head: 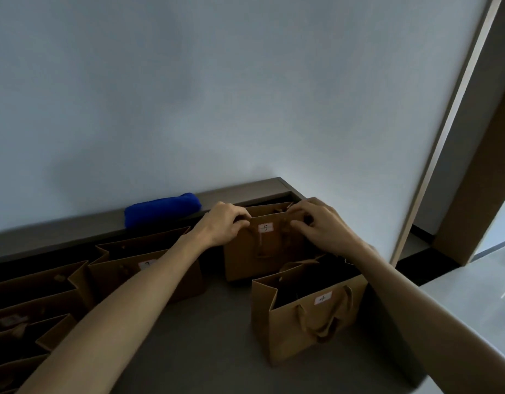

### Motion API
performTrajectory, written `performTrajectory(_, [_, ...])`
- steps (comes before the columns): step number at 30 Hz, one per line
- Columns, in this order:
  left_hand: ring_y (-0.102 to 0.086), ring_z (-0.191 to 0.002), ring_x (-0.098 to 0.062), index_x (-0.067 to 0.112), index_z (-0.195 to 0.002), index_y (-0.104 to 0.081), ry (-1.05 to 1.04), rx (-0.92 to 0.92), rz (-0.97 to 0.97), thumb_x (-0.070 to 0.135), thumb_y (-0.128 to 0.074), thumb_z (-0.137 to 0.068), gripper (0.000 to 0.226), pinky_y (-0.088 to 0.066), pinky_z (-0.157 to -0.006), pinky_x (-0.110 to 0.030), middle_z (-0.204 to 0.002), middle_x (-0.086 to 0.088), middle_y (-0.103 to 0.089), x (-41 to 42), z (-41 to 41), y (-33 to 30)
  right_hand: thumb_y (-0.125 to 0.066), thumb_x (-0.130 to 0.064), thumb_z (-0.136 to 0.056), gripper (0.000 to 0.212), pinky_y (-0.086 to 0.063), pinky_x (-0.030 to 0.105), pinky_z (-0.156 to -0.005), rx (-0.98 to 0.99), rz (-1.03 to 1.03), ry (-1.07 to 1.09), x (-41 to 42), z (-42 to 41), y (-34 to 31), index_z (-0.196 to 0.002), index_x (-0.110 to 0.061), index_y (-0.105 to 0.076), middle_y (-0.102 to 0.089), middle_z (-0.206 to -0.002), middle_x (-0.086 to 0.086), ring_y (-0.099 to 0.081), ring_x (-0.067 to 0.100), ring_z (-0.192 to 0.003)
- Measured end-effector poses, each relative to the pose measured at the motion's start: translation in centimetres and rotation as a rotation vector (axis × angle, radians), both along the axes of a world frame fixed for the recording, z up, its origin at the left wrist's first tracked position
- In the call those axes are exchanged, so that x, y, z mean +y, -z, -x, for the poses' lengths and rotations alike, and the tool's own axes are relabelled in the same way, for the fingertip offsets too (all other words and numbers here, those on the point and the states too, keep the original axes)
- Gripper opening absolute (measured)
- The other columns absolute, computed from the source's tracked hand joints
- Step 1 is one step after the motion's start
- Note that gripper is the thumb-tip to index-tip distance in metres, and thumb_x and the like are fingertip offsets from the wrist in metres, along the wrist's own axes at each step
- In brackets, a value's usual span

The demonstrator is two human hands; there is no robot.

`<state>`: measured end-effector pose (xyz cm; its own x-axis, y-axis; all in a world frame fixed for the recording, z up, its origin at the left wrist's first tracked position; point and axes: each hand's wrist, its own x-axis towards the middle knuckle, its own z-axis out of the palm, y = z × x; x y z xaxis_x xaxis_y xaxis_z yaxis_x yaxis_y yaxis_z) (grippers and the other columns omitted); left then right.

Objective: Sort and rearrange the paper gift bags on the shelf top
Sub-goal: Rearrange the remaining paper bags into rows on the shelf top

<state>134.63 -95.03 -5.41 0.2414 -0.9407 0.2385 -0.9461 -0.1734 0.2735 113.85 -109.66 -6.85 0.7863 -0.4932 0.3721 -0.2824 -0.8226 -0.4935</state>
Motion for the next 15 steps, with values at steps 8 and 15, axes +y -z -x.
performTrajectory(8, [-0.060, -0.103, -0.006, 0.018, -0.120, -0.067, 0.060, 0.115, 0.064, 0.025, -0.059, -0.095, 0.027, -0.049, -0.090, -0.020, -0.117, 0.002, -0.069, 3.2, 0.6, -2.9, -0.063, -0.025, -0.090, 0.032, -0.044, 0.026, -0.082, -0.101, -0.112, 0.090, -0.7, -0.5, -1.6, -0.122, -0.031, -0.059, -0.057, -0.119, -0.001, -0.059, 0.016, -0.098])
performTrajectory(15, [-0.062, -0.099, 0.003, 0.021, -0.113, -0.069, 0.172, 0.118, 0.052, 0.026, -0.063, -0.093, 0.022, -0.047, -0.089, -0.012, -0.111, 0.007, -0.071, 7.7, 2.0, -2.7, -0.064, -0.021, -0.092, 0.011, -0.043, 0.020, -0.075, 0.054, -0.089, -0.091, 1.5, 0.1, -2.3, -0.095, -0.032, -0.068, -0.069, -0.094, -0.010, -0.063, 0.009, -0.092])
